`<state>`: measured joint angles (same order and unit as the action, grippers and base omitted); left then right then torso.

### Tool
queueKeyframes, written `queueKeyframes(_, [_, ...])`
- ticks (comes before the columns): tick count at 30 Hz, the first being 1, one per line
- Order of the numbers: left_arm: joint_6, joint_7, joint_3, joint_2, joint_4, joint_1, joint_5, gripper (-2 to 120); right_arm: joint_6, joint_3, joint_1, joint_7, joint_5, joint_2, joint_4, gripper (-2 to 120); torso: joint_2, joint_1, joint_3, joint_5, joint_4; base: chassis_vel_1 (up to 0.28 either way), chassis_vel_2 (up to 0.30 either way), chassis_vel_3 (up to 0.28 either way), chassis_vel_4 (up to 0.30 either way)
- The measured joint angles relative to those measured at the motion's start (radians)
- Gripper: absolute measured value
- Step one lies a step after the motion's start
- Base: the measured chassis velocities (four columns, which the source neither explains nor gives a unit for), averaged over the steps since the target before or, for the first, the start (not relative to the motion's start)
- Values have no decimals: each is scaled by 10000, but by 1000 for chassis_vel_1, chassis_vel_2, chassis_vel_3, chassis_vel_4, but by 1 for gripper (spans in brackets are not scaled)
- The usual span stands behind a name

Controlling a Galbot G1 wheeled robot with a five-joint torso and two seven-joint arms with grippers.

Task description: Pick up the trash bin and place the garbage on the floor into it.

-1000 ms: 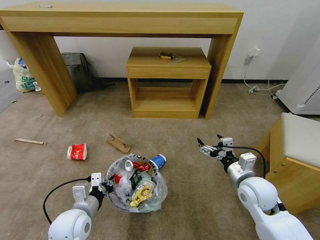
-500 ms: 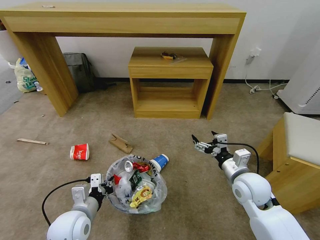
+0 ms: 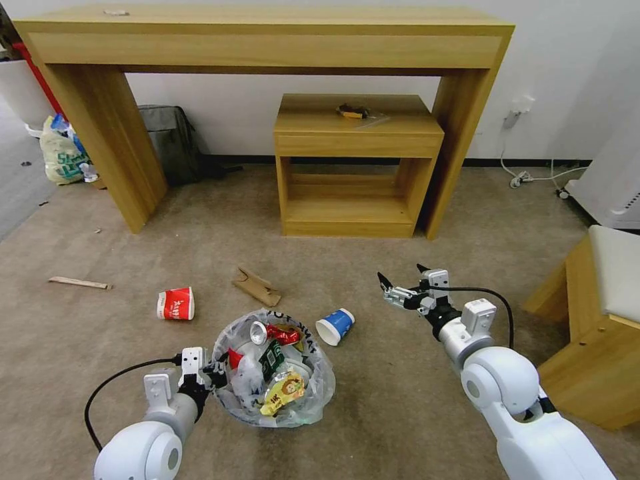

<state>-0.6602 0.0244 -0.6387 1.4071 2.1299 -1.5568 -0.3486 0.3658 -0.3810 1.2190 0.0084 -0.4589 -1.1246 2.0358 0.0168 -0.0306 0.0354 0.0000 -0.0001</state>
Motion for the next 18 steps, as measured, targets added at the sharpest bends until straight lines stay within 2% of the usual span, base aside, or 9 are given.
queueKeyframes(18, [37, 26, -38, -105, 0, -18, -37, 0, -14, -23, 288, 136, 23, -321, 66, 100, 0, 0, 0, -1, 0, 133, 136, -136, -134])
